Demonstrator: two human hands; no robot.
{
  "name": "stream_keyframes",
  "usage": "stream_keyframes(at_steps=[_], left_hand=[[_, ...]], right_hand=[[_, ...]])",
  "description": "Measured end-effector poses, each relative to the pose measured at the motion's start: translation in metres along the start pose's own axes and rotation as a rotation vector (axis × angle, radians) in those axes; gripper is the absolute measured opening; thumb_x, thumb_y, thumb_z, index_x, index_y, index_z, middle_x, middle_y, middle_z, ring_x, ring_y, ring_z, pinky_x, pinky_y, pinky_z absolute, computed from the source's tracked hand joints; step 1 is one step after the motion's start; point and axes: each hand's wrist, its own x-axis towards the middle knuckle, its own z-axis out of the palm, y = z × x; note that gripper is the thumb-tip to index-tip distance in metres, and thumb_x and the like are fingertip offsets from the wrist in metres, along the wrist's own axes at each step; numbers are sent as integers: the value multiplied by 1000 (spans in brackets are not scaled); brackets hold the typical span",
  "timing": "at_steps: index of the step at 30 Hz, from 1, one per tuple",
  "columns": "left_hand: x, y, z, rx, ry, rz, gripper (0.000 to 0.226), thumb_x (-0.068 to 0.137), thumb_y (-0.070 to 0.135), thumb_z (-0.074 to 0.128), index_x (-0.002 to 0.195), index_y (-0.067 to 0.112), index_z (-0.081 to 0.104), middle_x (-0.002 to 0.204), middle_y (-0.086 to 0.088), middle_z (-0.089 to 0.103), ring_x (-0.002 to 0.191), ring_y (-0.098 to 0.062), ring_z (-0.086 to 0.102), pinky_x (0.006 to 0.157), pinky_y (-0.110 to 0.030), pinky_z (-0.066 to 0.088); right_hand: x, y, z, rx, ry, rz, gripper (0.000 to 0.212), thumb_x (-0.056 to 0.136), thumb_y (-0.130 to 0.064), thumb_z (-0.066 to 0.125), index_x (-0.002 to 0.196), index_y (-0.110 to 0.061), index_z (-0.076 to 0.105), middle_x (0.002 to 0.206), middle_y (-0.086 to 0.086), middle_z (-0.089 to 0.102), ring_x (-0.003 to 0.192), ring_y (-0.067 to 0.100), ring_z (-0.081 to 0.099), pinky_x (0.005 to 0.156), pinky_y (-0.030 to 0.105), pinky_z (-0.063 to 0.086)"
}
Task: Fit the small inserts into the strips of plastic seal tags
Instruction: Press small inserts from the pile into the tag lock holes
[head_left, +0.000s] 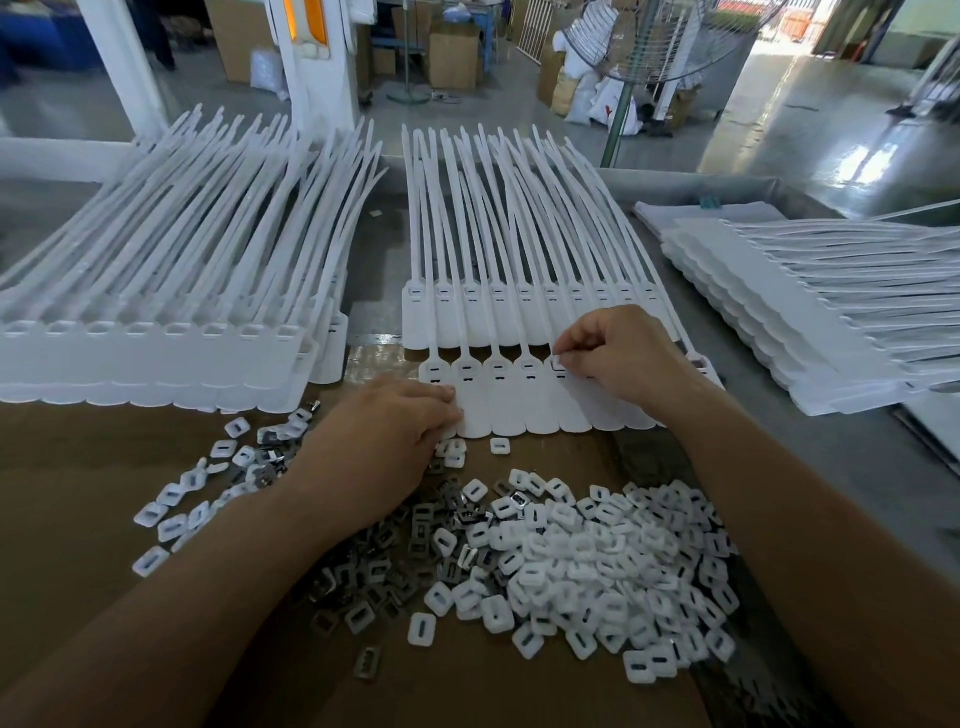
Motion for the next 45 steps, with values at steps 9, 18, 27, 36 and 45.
stream_keyframes(at_steps=[9, 18, 27, 36, 45], left_hand=[[-5, 0, -2, 6, -10, 3, 29, 93, 26, 45, 115, 23, 63, 129, 10, 53, 119, -9, 45, 94, -14, 24], [-3, 0, -2, -2, -10, -12, 27, 91, 22, 50, 114, 24, 63, 127, 9, 56, 120, -12, 47, 99, -21, 27], [-4, 1, -3, 10, -19, -3, 27, 90, 20, 51, 114, 23, 63, 126, 7, 56, 118, -15, 48, 96, -21, 28], [-6, 2, -3, -1, -4, -14, 27, 90, 21, 51, 114, 24, 63, 126, 8, 56, 118, -13, 47, 93, -17, 25], [-5, 0, -1, -2, -3, -13, 28, 92, 25, 47, 117, 26, 61, 128, 11, 54, 120, -11, 44, 93, -16, 23]], right_hand=[[2, 1, 6, -56, 3, -29, 16, 83, -9, 64, 76, -23, 65, 68, -18, 54, 70, -1, 50, 68, 15, 38], [4, 0, 1, 69, 17, 46, 26, 75, -7, 73, 65, -30, 64, 70, -14, 61, 79, 5, 59, 79, 25, 48], [17, -2, 2, 71, -27, 147, 22, 70, -5, 77, 66, -23, 64, 74, -5, 64, 69, 8, 58, 58, 19, 44], [2, 3, -7, 98, -105, 11, 10, 84, -13, 65, 89, -21, 66, 79, -7, 64, 73, 7, 59, 69, 21, 48], [-52, -5, -31, -119, -453, -90, 12, 76, -25, 72, 76, -34, 64, 72, -17, 67, 66, -8, 60, 62, 10, 45]])
